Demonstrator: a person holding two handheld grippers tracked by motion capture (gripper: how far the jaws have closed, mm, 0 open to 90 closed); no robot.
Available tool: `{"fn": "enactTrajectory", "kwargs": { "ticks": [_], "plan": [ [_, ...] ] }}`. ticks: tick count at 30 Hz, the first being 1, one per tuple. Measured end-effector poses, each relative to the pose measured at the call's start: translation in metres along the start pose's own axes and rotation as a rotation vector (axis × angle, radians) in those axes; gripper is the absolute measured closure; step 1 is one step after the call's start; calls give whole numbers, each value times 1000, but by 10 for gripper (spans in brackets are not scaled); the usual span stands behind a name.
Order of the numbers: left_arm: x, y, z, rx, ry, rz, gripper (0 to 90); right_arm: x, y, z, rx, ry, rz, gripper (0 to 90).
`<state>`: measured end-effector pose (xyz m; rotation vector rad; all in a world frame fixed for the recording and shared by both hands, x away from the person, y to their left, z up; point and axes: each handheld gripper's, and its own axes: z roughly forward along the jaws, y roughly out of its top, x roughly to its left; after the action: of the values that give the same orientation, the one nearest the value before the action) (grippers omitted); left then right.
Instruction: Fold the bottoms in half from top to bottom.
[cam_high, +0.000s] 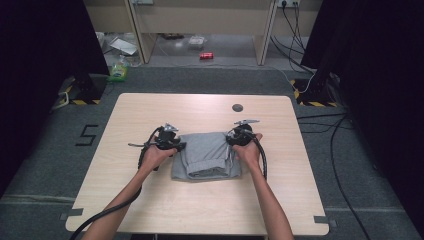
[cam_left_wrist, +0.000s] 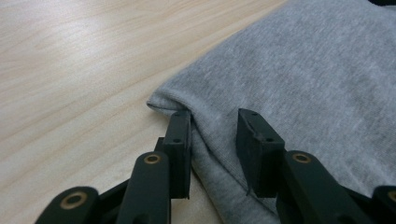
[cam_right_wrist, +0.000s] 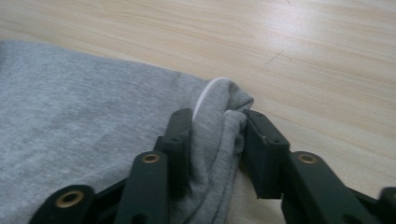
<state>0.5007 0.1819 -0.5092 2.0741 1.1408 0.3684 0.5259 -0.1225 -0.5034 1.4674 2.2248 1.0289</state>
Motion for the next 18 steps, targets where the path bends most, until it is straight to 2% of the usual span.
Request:
{"fn": "enactTrajectory", "kwargs": {
  "ticks": [3,15,18],
  "plan": [
    [1,0,0,2,-6,-3,646,-3,-1,0,-2,-6,23,541],
    [1,2,0,17,1,4,620,-2,-2,-3,-7,-35,14,471],
    [2,3,0,21,4,-2,603,-1,0,-4,-2,-37,26,454]
  ]
}}
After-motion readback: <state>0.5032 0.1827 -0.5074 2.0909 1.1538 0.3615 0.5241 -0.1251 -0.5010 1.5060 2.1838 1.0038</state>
